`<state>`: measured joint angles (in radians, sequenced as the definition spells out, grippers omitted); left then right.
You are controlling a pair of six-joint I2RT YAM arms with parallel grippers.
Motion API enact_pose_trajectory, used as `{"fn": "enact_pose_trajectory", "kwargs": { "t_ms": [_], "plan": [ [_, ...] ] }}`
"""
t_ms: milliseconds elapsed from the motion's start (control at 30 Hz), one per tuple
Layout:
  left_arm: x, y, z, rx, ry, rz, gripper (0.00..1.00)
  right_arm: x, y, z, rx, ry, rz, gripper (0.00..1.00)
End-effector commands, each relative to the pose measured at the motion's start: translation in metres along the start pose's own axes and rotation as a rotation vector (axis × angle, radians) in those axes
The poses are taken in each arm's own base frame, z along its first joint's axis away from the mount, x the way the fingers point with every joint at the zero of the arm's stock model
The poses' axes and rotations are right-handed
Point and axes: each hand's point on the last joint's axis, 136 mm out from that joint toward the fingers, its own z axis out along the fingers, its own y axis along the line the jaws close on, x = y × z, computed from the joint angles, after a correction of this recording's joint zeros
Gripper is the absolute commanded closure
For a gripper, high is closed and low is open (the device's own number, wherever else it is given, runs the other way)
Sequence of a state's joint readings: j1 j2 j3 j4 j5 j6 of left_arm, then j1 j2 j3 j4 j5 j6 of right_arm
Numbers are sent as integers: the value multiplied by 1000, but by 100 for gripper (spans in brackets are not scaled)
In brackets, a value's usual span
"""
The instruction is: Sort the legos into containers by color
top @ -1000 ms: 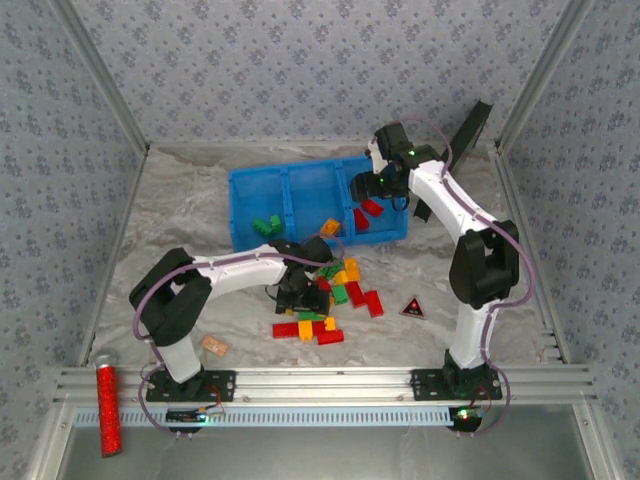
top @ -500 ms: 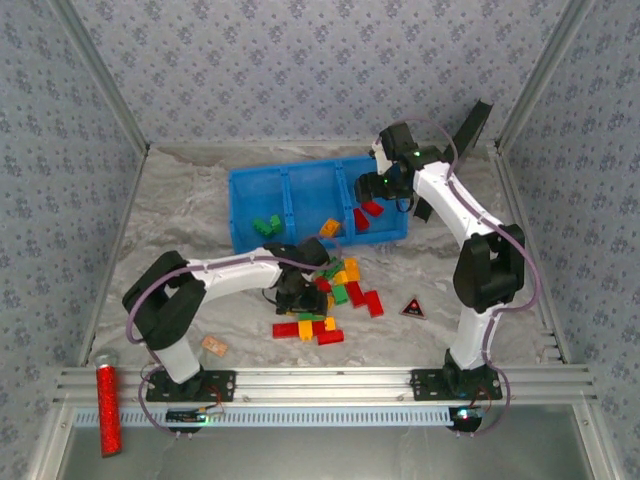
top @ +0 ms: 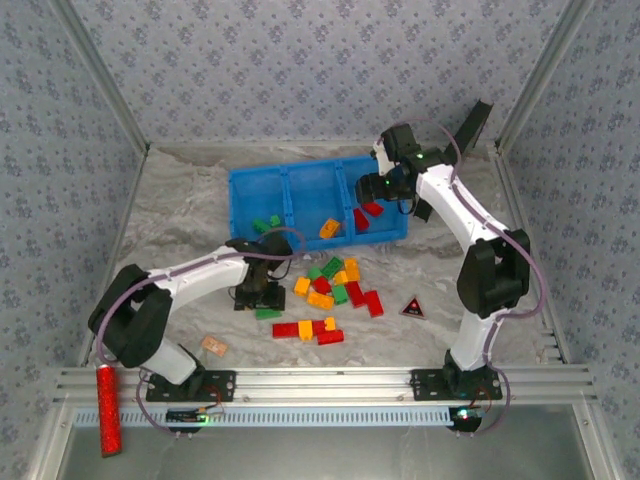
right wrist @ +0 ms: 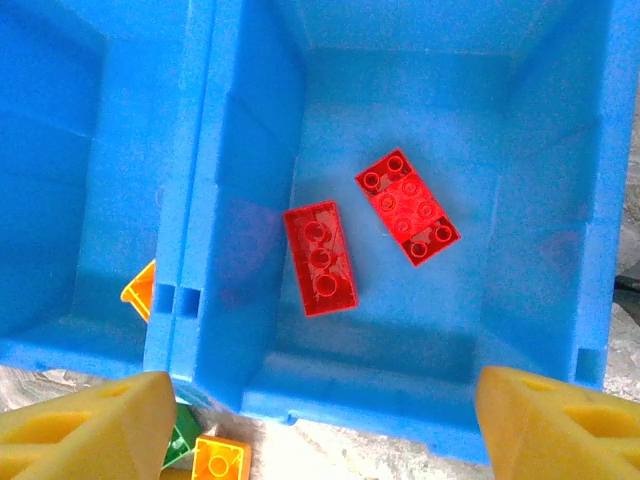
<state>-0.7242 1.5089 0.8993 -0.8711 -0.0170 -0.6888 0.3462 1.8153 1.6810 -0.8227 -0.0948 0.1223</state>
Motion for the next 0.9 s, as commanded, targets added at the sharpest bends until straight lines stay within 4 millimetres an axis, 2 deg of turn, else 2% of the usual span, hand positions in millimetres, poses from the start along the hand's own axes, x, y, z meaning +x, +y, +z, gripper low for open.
{"fn": "enact_pose_trajectory", "kwargs": {
  "t_ms": [0,100,267,467,667,867],
  "plan": [
    [4,17,-15,-39,-37,23,29,2,4,-16,3,-18,-10,20],
    [1,11,-27,10,-74,39,27,3,4,-19,5,-18,-10,20],
    [4,6,-32,61,-77,36,25,5,7,-20,0,-18,-7,20],
    [9,-2,-24,107,-54,21,22,6,11,-17,-2,-12,-13,20],
    [5,-8,-19,97,-65,27,19,5,13,-21,1,-14,-23,19],
    [6,-21,-5,107,-35,24,19,10,12,-23,7,-6,-21,19]
  ]
}}
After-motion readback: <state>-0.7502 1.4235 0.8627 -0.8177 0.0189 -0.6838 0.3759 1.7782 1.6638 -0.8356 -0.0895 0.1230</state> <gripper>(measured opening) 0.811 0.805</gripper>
